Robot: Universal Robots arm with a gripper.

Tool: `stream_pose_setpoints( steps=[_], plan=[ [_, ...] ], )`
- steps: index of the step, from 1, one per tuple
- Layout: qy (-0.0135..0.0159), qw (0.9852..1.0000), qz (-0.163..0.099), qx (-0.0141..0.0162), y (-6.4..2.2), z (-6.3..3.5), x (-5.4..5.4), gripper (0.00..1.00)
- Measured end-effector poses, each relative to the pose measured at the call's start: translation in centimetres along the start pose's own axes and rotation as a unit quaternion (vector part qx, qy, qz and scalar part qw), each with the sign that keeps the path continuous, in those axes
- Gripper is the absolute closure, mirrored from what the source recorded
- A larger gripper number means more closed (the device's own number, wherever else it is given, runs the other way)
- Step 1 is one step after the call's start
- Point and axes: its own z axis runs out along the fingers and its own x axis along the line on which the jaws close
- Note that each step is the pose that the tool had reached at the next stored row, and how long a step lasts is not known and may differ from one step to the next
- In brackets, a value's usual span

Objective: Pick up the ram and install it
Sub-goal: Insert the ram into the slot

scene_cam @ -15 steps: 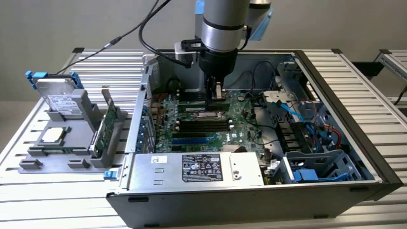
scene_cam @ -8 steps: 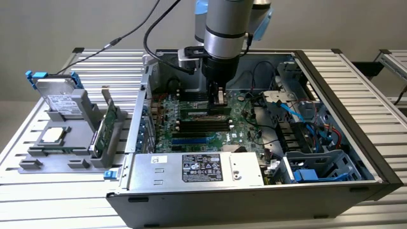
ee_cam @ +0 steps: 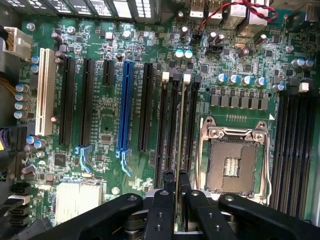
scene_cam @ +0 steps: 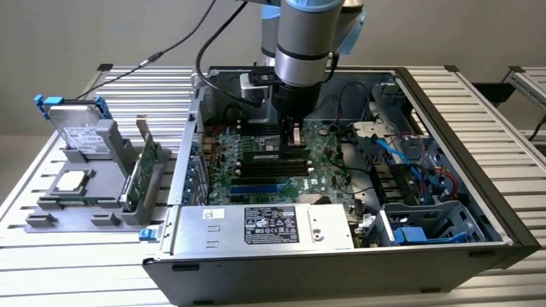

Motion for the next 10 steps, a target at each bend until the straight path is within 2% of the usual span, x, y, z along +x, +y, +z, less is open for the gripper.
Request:
stream_pose_setpoints(
  steps=[6, 10],
  plan=[
    [0.0015, 1.0000, 0.001, 0.0003, 0.14, 0.11, 0.23, 0.86],
    [0.0040, 1.0000, 0.002, 0.0001, 0.21, 0.46, 0.39, 0.86]
  ],
)
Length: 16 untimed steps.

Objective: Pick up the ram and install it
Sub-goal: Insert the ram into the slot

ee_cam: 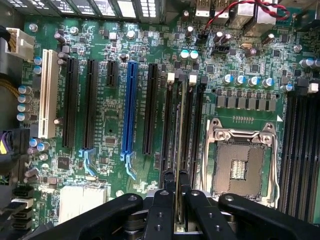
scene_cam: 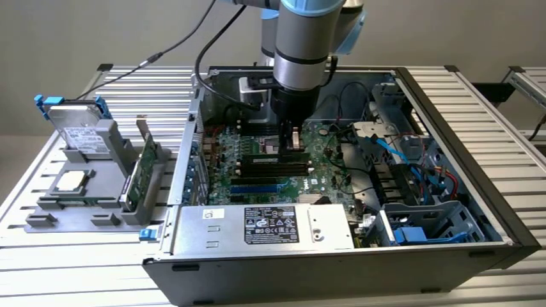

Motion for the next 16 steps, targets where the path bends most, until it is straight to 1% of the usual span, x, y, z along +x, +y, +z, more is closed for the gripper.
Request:
stream_pose_setpoints(
  steps=[5, 13, 16],
  plan=[
    [0.0030, 1.0000, 0.002, -0.0002, 0.05, 0.62, 0.13, 0.86],
    [0.0027, 0.9999, 0.013, -0.0002, 0.06, 0.66, 0.30, 0.86],
    [0.0031, 0.9999, 0.014, -0.0003, 0.06, 0.67, 0.31, 0.86]
  ],
)
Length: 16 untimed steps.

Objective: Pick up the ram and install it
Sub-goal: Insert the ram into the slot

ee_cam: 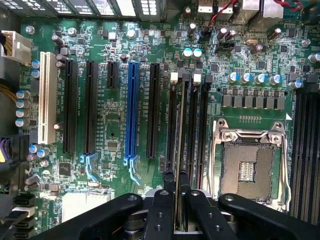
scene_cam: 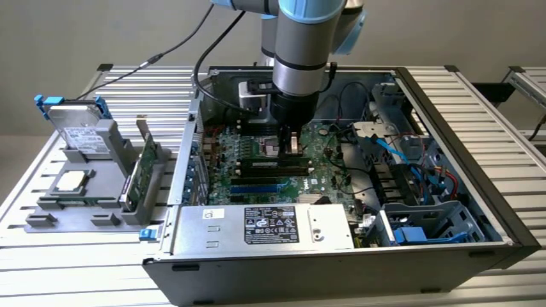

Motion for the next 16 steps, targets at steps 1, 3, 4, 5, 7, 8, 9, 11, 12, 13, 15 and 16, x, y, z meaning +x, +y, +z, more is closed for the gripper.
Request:
stream_pose_setpoints(
  steps=[1, 3, 4, 5, 7, 8, 9, 11, 12, 13, 15, 16],
  plan=[
    [0.0001, 1.0000, 0.000, 0.0000, 0.00, 0.01, 0.01, 0.86],
    [0.0004, 1.0000, 0.000, 0.0000, 0.00, 0.03, 0.03, 0.86],
    [0.0005, 1.0000, 0.000, 0.0000, 0.00, 0.05, 0.04, 0.86],
    [0.0007, 1.0000, 0.000, 0.0000, 0.00, 0.06, 0.05, 0.86],
    [0.0012, 1.0000, 0.000, 0.0000, 0.00, 0.08, 0.08, 0.86],
    [0.0015, 1.0000, 0.000, -0.0001, 0.00, 0.08, 0.09, 0.86],
    [0.0017, 1.0000, 0.000, -0.0001, 0.01, 0.09, 0.10, 0.86],
    [0.0018, 1.0000, 0.000, 0.0000, 0.03, 0.13, 0.10, 0.86],
    [0.0019, 1.0000, 0.000, 0.0000, 0.05, 0.17, 0.10, 0.86],
    [0.0020, 1.0000, 0.000, 0.0000, 0.05, 0.19, 0.10, 0.86],
    [0.0022, 1.0000, 0.000, 0.0000, 0.06, 0.27, 0.11, 0.86],
    [0.0024, 1.0000, 0.000, 0.0000, 0.06, 0.33, 0.11, 0.86]
  ],
)
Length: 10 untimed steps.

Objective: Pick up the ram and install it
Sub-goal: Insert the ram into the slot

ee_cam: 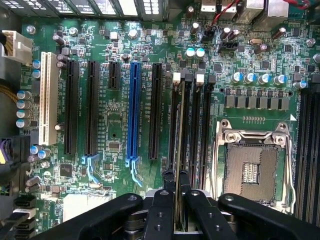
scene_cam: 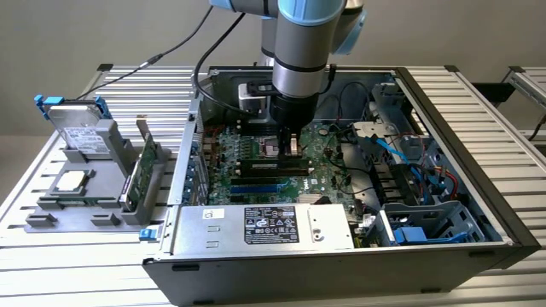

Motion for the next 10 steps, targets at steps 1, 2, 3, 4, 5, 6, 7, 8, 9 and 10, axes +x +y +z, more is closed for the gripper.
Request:
stream_pose_setpoints(
  steps=[1, 2, 3, 4, 5, 6, 7, 8, 9, 10],
  plan=[
    [0.0002, 1.0000, 0.000, 0.0000, 0.00, 0.05, 0.00, 0.86],
    [0.0003, 1.0000, 0.000, 0.0000, 0.00, 0.11, 0.00, 0.86],
    [0.0007, 1.0000, 0.000, -0.0001, 0.00, 0.16, 0.00, 0.86],
    [0.0010, 1.0000, 0.000, -0.0001, 0.01, 0.19, 0.00, 0.86],
    [0.0014, 1.0000, 0.000, -0.0002, 0.01, 0.20, 0.01, 0.86],
    [0.0017, 1.0000, 0.000, -0.0002, 0.01, 0.21, 0.01, 0.86],
    [0.0019, 1.0000, 0.000, -0.0001, 0.01, 0.24, 0.00, 0.86],
    [0.0023, 1.0000, 0.000, -0.0001, 0.00, 0.26, 0.00, 0.86],
    [0.0026, 1.0000, 0.000, -0.0002, 0.01, 0.26, 0.00, 0.86],
    [0.0028, 1.0000, 0.000, -0.0002, 0.01, 0.27, 0.01, 0.86]
  ],
)
